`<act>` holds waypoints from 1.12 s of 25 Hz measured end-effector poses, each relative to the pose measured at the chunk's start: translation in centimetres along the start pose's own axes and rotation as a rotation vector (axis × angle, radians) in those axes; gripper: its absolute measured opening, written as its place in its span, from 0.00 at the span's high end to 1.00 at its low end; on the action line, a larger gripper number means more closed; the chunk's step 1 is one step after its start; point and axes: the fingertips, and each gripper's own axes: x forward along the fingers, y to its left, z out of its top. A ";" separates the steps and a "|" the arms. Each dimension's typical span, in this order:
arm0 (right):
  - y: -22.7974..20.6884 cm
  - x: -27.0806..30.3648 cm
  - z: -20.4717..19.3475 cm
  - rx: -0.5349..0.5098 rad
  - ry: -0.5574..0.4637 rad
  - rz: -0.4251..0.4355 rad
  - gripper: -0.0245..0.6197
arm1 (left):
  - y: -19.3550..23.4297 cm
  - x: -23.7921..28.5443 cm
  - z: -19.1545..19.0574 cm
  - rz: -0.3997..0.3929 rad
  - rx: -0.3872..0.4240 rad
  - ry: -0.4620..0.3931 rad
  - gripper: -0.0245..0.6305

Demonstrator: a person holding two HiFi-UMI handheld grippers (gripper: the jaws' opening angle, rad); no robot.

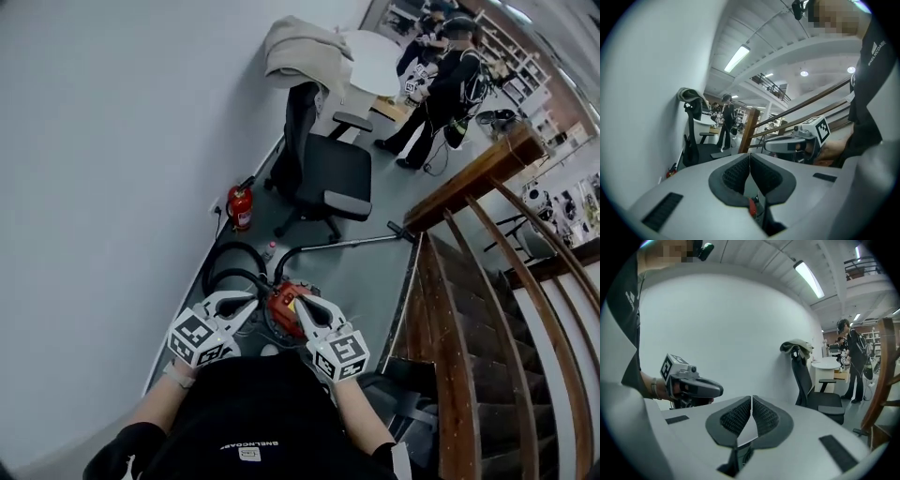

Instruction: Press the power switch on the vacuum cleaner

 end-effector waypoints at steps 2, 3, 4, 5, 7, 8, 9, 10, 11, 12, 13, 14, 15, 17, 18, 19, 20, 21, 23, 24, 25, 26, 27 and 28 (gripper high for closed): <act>-0.3 -1.5 0.9 0.001 -0.039 -0.018 0.92 | -0.8 0.5 0.8 -0.018 0.013 -0.004 0.94; -0.4 -2.2 1.3 0.006 -0.062 -0.028 0.92 | -1.1 0.8 1.2 -0.023 0.019 -0.006 0.94; -0.6 -2.8 1.8 0.013 -0.086 -0.037 0.92 | -1.4 1.0 1.6 -0.029 0.025 -0.007 0.94; -0.8 -3.4 2.2 0.020 -0.107 -0.046 0.92 | -1.8 1.2 2.0 -0.035 0.029 -0.008 0.94; -1.0 -4.6 2.8 0.029 -0.131 -0.059 0.92 | -2.7 1.4 2.4 -0.052 0.035 -0.004 0.94; -1.1 -5.1 2.9 0.030 -0.137 -0.065 0.92 | -3.1 1.5 2.5 -0.060 0.037 -0.001 0.94; -1.1 -5.5 3.0 0.030 -0.141 -0.071 0.92 | -3.4 1.6 2.6 -0.066 0.039 0.000 0.94; -1.2 -5.9 3.0 0.028 -0.146 -0.077 0.92 | -3.6 1.6 2.7 -0.071 0.041 -0.001 0.94; -1.4 -6.1 3.0 0.027 -0.151 -0.083 0.92 | -3.7 1.7 2.9 -0.075 0.042 -0.004 0.94; -1.5 -6.3 3.1 0.031 -0.156 -0.090 0.92 | -3.7 1.9 3.1 -0.078 0.042 -0.007 0.94; -1.6 -6.5 3.0 0.038 -0.160 -0.094 0.92 | -3.7 2.0 3.2 -0.081 0.042 -0.008 0.94; -1.7 -6.6 2.9 0.045 -0.160 -0.097 0.92 | -3.8 2.1 3.2 -0.085 0.041 -0.007 0.94; -1.7 -6.6 2.7 0.049 -0.159 -0.097 0.92 | -3.9 2.2 3.2 -0.089 0.040 -0.005 0.94; -1.7 -6.5 2.5 0.051 -0.154 -0.096 0.92 | -4.1 2.4 3.2 -0.096 0.040 -0.004 0.94; -1.7 -6.5 2.4 0.052 -0.154 -0.095 0.92 | -4.2 2.4 3.2 -0.098 0.040 -0.005 0.94; -1.7 -6.6 2.3 0.056 -0.155 -0.098 0.92 | -4.4 2.5 3.2 -0.100 0.039 -0.005 0.94; -1.8 -6.7 2.3 0.060 -0.158 -0.103 0.92 | -4.5 2.5 3.2 -0.102 0.037 -0.003 0.94; -1.8 -6.7 2.4 0.063 -0.159 -0.110 0.92 | -4.6 2.5 3.1 -0.103 0.035 -0.001 0.94; -1.9 -6.8 2.4 0.060 -0.161 -0.121 0.92 | -4.7 2.6 3.0 -0.104 0.033 0.006 0.94; -2.1 -6.8 2.4 0.060 -0.164 -0.123 0.92 | -4.6 2.6 3.0 -0.103 0.033 0.008 0.94; -2.2 -6.8 2.4 0.064 -0.167 -0.125 0.92 | -4.5 2.7 3.0 -0.101 0.031 0.008 0.94; -2.4 -6.8 2.4 0.071 -0.171 -0.127 0.92 | -4.4 2.7 3.0 -0.098 0.029 0.008 0.94; -2.5 -6.7 2.3 0.078 -0.173 -0.129 0.92 | -4.3 2.6 3.0 -0.095 0.025 0.007 0.94; -2.7 -6.7 2.2 0.084 -0.174 -0.132 0.92 | -4.2 2.7 3.0 -0.092 0.023 0.007 0.94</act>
